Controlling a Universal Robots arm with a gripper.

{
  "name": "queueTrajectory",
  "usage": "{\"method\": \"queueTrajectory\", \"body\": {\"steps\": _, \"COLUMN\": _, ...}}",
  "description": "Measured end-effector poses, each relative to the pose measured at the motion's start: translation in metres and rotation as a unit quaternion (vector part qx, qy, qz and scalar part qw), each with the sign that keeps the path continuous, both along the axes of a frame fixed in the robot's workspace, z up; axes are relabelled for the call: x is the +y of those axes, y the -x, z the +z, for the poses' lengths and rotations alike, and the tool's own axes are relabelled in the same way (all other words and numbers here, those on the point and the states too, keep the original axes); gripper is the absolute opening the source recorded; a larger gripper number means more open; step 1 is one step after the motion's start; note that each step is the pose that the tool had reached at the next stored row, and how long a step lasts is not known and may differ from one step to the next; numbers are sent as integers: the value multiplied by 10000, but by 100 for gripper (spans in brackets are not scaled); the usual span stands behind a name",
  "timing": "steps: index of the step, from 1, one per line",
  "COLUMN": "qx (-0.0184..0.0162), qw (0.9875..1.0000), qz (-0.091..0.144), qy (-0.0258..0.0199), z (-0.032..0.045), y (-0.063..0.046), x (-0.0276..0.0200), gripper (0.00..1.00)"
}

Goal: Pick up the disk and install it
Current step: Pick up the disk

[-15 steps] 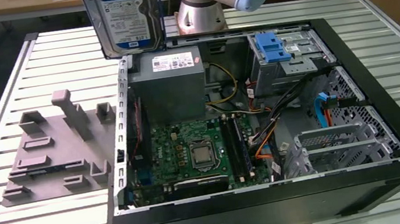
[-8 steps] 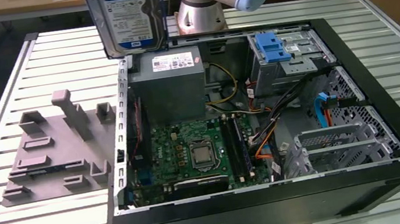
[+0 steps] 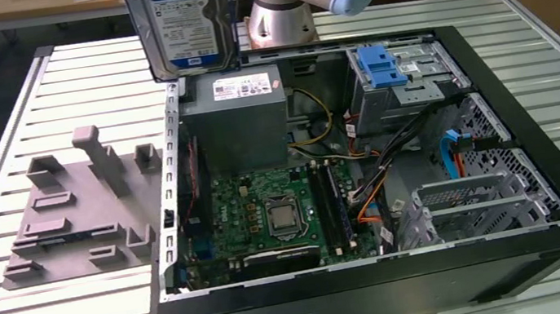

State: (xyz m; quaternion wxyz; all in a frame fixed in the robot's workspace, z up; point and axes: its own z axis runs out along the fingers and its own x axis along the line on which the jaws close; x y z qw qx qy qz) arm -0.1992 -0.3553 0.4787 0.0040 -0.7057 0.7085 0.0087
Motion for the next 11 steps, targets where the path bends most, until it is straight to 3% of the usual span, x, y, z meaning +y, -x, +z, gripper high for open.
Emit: {"method": "queueTrajectory", "body": {"steps": 11, "qx": 0, "qw": 10000, "qz": 0, "qy": 0, "z": 0, "y": -42, "x": -1, "gripper": 36}}
